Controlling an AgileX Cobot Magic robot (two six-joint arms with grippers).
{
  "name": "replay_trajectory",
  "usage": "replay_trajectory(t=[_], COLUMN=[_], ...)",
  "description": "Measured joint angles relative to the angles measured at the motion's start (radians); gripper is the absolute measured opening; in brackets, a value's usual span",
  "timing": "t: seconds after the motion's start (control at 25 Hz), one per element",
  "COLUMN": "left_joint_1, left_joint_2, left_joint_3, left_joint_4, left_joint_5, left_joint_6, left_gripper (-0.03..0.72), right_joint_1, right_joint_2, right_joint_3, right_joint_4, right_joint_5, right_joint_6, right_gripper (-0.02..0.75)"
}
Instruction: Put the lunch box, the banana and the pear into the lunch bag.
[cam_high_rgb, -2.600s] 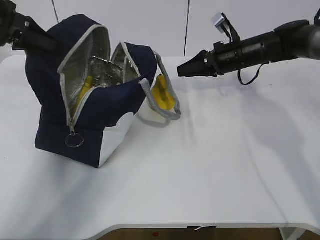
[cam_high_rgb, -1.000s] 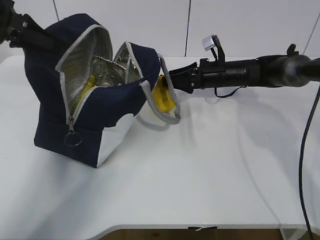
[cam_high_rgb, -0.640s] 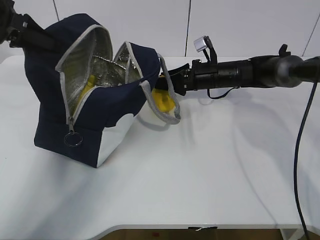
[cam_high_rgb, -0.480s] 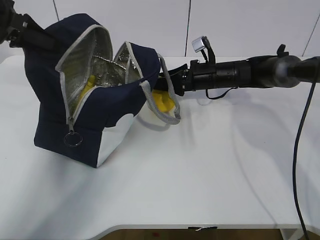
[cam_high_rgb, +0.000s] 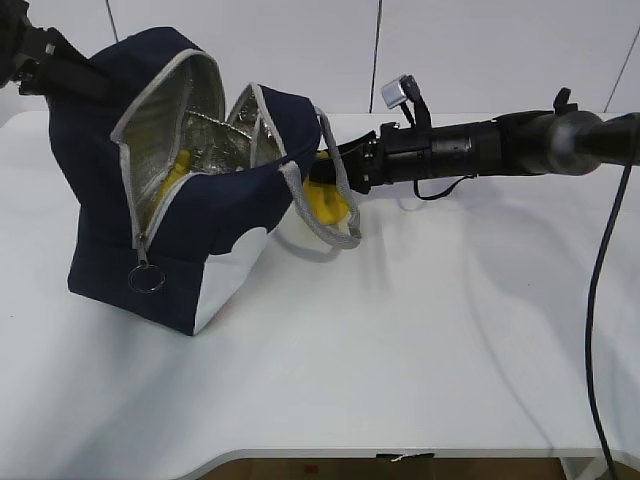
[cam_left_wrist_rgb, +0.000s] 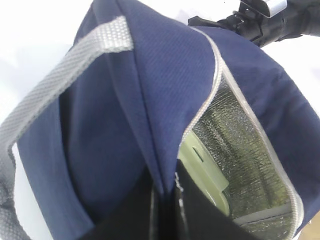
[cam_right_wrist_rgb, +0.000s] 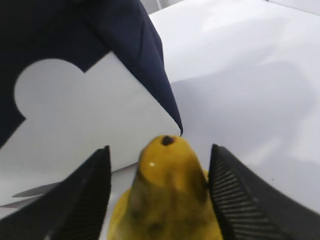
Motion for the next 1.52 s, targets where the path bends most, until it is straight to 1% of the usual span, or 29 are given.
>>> replay_trajectory(t=[0.2, 0.24, 0.36, 0.88, 1.24, 1.52], left_joint_1=[0.0, 0.0, 0.0, 0.0, 0.0, 0.0], left_joint_2=[0.0, 0.0, 0.0, 0.0, -0.002, -0.002], left_joint_3=[0.0, 0.0, 0.0, 0.0, 0.0, 0.0], left_joint_4=[0.0, 0.0, 0.0, 0.0, 0.011, 0.012], left_joint_5=[0.0, 0.0, 0.0, 0.0, -0.002, -0.002], left_joint_6=[0.0, 0.0, 0.0, 0.0, 0.0, 0.0], left_gripper=[-0.001, -0.001, -0.001, -0.001, -0.001, -0.001], right_joint_1=[0.0, 0.0, 0.0, -0.006, -0.043, -0.071], right_joint_2=[0.0, 0.0, 0.0, 0.0, -0.013, -0.073], right_joint_3=[0.0, 0.0, 0.0, 0.0, 0.0, 0.0], right_joint_4=[-0.008, -0.008, -0.005, -0.003, -0.027, -0.046], right_joint_5=[-0.025, -0.027, -0.031, -0.038, -0.049, -0.055], right_joint_6=[0.0, 0.0, 0.0, 0.032, 0.045, 0.074], right_gripper=[0.354, 0.331, 0.299, 0.282, 0.279, 0.279])
